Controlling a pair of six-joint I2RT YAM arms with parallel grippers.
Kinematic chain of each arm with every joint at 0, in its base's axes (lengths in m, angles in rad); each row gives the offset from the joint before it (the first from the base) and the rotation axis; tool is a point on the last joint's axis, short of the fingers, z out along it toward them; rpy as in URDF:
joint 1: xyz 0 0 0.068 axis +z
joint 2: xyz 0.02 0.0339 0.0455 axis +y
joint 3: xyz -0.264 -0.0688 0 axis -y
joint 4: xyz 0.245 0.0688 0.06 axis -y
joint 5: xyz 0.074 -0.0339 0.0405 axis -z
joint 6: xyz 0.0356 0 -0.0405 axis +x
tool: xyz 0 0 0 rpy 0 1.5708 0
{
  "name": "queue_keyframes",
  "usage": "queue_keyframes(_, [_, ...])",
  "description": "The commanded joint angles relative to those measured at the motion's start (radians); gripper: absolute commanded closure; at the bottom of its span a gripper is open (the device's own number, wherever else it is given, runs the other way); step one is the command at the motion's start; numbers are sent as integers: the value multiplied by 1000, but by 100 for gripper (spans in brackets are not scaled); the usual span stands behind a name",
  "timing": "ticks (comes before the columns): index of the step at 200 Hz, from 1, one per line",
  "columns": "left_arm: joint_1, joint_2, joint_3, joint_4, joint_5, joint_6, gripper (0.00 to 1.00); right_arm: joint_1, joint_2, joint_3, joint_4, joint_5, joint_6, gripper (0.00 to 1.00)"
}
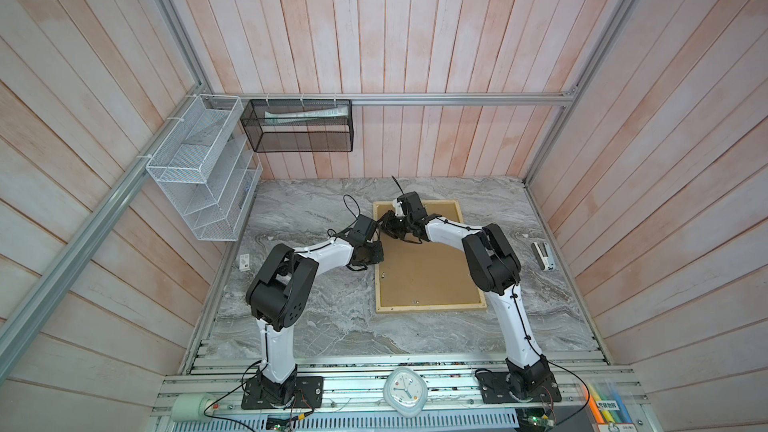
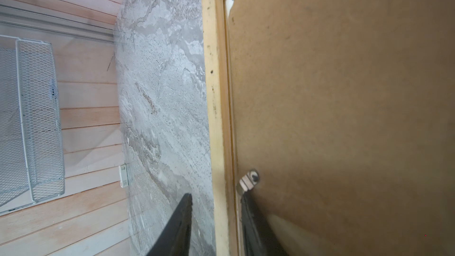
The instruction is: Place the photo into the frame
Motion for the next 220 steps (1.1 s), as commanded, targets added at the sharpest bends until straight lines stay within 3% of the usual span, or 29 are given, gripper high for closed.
queue_keyframes(1, [-41,-6,-9,-75,112,-11,89,9,52,-48,19,45,58,64])
queue_keyframes(181, [-44,-22,-23,-72,101,-18,89,-2,100,-27,33,61,88,64])
queue_keyframes(220, [-34,-26,-21,-77,54,-44,90,2,34,-114,74,65,98,64])
